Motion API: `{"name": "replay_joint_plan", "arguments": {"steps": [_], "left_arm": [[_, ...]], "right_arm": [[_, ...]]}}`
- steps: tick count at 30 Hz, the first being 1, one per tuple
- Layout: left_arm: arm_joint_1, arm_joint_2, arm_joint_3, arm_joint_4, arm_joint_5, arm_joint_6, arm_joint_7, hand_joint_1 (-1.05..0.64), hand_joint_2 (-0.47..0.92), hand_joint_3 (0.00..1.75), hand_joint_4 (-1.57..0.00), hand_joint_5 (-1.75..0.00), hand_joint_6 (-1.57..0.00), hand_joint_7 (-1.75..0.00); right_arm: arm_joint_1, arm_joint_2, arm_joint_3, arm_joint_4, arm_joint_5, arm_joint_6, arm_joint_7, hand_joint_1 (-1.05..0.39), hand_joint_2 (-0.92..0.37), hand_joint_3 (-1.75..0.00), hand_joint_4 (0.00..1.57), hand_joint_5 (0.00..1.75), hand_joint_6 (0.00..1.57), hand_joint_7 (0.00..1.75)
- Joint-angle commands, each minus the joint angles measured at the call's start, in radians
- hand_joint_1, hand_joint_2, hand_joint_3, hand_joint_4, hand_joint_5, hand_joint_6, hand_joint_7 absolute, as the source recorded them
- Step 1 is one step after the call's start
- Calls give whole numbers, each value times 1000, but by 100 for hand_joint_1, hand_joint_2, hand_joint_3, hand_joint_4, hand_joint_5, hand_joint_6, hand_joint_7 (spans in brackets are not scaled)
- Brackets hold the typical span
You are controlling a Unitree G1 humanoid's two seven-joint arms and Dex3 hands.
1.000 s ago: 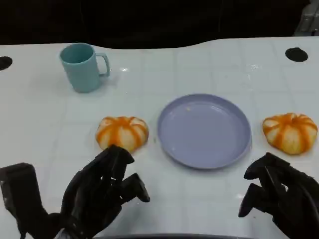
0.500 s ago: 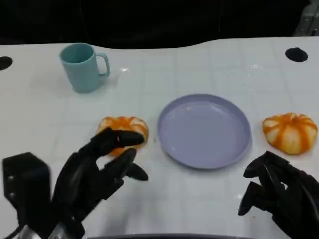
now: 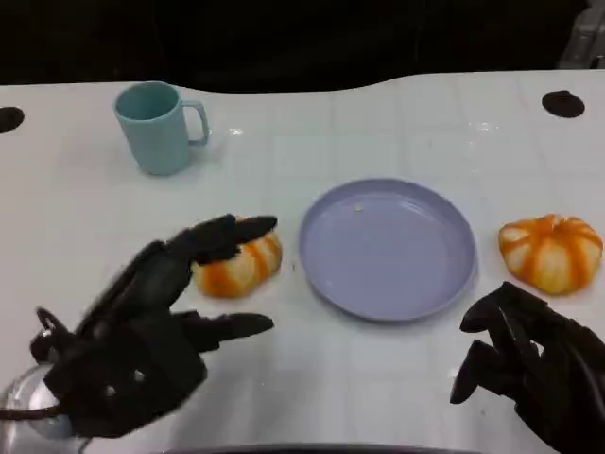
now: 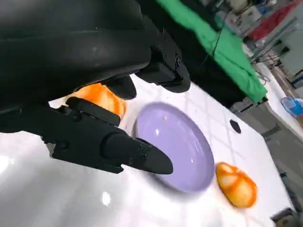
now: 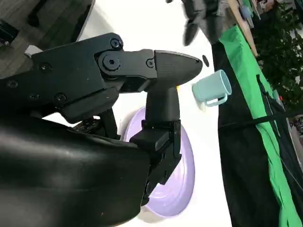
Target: Grasp the bread from the table and place it into the plate.
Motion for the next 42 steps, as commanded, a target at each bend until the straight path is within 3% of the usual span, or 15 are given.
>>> {"name": "replay_joint_plan", "arguments": {"steps": [1, 5, 9, 17, 25, 42], "left_arm": [[-59, 92, -36, 12, 206, -56, 49, -48, 87, 1, 0, -51, -31, -2], [-105, 128, -68, 26, 324, -58, 40, -46, 86, 0, 0, -38, -27, 0], [-133, 140, -93, 37, 403, -43, 28, -47, 84, 0, 0, -34, -26, 0], [-261, 137, -199, 219, 539, -8, -15, -46, 84, 0, 0, -31, -25, -1], [-391, 102, -275, 412, 568, 38, -50, -46, 82, 0, -1, -26, -25, -1], [-697, -38, -382, 970, 557, 15, 67, -46, 83, 0, 0, -26, -23, 0]], "right_arm": [[-3, -9, -7, -6, 3, 3, -1, -44, -92, -40, 61, 175, 47, 162], [-4, -9, -7, -5, 3, 1, -2, -43, -92, -40, 61, 175, 47, 162], [-4, -9, -7, -5, 1, 2, -2, -44, -92, -40, 61, 175, 47, 162], [-2, -12, -8, -6, 4, 1, 4, -44, -92, -39, 62, 175, 47, 162], [-1, -4, -12, -13, 10, 11, -5, -43, -92, -39, 62, 175, 47, 162], [4, -11, -10, -23, 8, 14, -1, -43, -92, -41, 60, 175, 46, 161]]}}
